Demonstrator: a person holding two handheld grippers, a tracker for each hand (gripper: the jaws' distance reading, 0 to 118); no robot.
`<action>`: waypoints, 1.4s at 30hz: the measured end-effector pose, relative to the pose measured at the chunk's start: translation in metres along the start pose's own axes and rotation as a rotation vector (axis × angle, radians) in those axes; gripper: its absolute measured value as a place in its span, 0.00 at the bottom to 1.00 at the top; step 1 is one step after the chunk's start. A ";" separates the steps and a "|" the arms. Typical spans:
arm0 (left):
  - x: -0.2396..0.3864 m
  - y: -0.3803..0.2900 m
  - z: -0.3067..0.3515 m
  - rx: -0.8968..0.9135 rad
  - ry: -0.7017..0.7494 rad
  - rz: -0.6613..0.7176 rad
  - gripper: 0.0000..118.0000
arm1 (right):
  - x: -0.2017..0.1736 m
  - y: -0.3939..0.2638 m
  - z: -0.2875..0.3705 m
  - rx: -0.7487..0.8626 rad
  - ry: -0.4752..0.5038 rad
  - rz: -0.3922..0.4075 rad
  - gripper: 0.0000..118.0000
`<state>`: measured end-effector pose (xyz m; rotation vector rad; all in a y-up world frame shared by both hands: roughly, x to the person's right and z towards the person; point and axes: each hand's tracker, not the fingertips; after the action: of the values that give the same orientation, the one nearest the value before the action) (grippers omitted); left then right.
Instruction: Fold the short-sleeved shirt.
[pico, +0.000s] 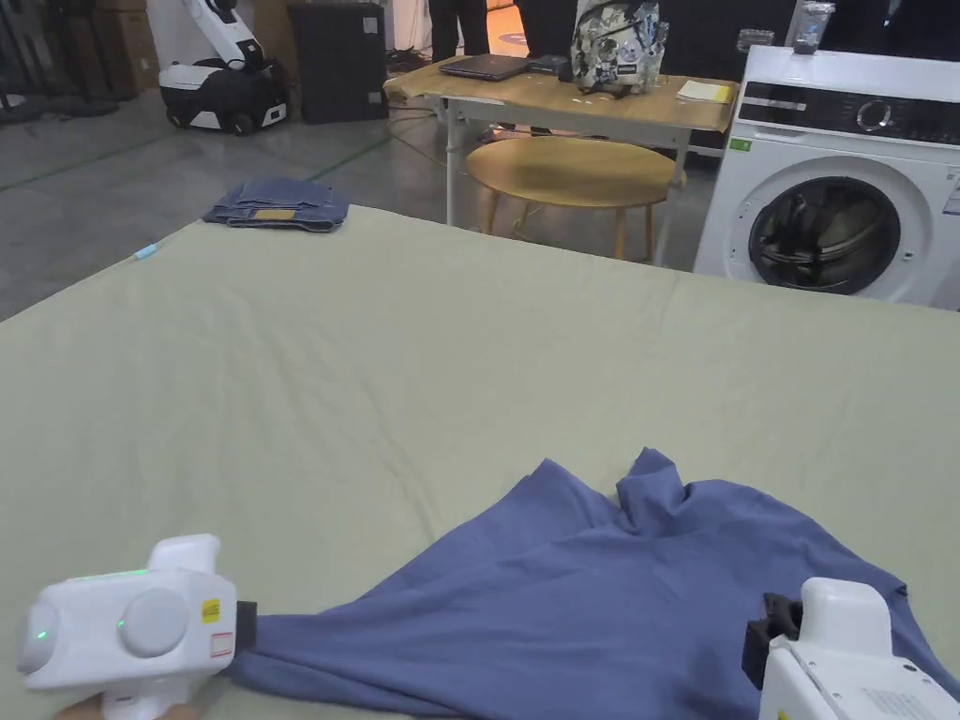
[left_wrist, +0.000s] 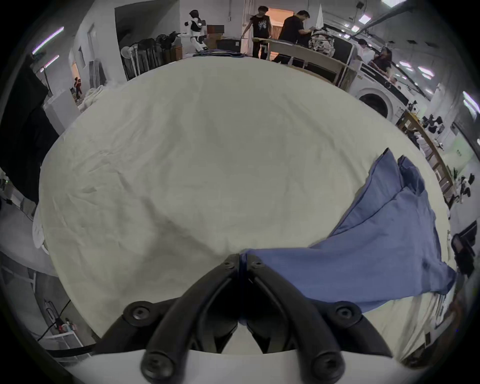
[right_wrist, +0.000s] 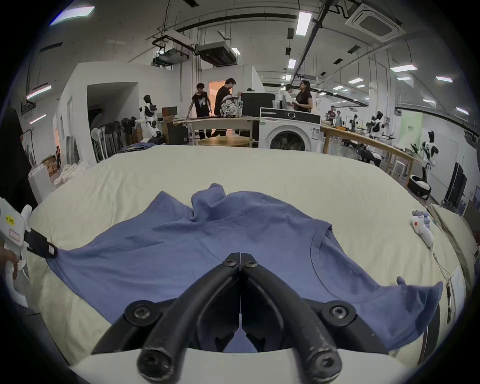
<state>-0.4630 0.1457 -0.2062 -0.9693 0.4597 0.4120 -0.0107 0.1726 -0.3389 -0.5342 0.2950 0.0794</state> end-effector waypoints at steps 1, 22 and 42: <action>-0.004 0.000 0.001 0.013 -0.011 0.014 0.00 | 0.005 0.011 -0.009 -0.007 0.006 0.006 0.00; -0.009 -0.001 -0.014 -0.002 -0.018 0.046 0.00 | 0.075 0.100 -0.262 -0.524 0.187 0.281 0.59; 0.000 -0.005 0.008 0.042 -0.044 0.037 0.00 | 0.056 0.103 -0.203 -0.383 0.155 0.265 0.02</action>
<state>-0.4591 0.1502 -0.1983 -0.9103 0.4452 0.4548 -0.0247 0.1567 -0.5722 -0.8813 0.5064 0.3575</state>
